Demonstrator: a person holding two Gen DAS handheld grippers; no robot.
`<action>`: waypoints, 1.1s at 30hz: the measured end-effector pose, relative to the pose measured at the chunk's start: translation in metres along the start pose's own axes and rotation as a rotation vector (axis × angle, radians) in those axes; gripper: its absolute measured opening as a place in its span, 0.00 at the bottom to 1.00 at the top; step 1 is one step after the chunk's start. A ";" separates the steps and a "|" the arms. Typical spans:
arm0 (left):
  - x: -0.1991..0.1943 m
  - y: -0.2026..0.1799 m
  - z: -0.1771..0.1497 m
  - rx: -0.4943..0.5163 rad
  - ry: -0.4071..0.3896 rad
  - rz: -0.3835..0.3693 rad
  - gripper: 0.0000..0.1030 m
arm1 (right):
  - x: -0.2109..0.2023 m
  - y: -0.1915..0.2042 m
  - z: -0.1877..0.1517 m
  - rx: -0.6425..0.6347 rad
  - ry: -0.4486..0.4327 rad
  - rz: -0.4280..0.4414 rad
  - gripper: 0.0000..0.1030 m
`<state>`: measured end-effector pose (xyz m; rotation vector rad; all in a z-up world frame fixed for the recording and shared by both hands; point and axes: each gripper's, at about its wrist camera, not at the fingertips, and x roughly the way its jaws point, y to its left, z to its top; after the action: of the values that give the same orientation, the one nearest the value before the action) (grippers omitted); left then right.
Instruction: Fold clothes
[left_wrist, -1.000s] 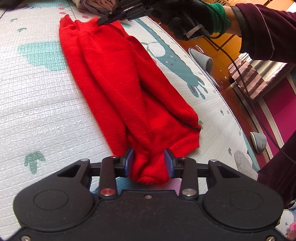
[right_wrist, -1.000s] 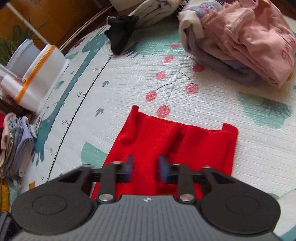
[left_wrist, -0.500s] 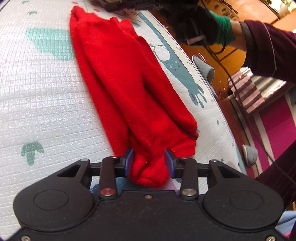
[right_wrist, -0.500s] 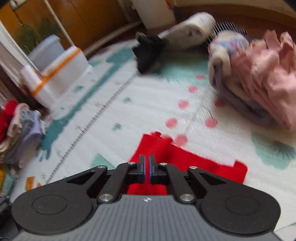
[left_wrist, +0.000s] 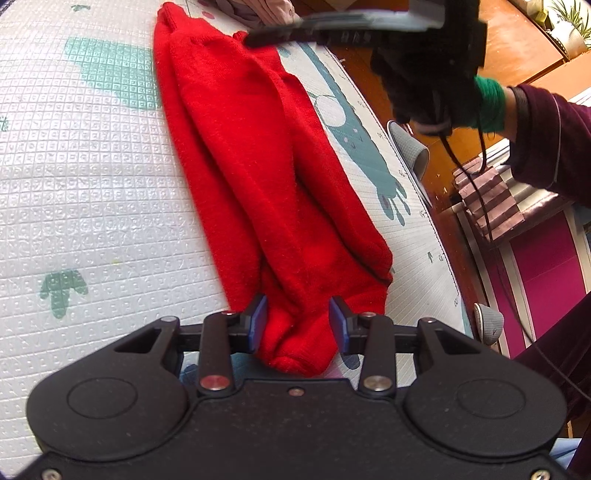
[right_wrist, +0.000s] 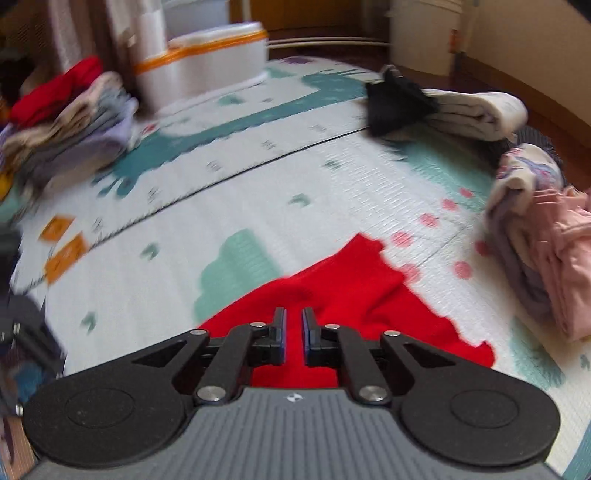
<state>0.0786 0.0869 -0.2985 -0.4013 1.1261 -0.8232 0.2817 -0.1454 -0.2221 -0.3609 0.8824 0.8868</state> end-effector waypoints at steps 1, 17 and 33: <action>0.000 0.000 0.000 -0.001 0.000 0.002 0.36 | 0.008 0.004 -0.006 -0.004 0.032 -0.016 0.14; -0.032 -0.061 0.030 0.362 -0.108 0.170 0.36 | -0.060 0.072 -0.039 -0.158 0.049 -0.056 0.22; 0.024 -0.050 0.019 0.521 0.012 0.366 0.36 | -0.004 0.081 -0.070 -0.150 0.002 -0.072 0.26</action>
<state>0.0813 0.0338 -0.2731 0.2383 0.9151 -0.7573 0.1800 -0.1406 -0.2558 -0.5204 0.8020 0.8885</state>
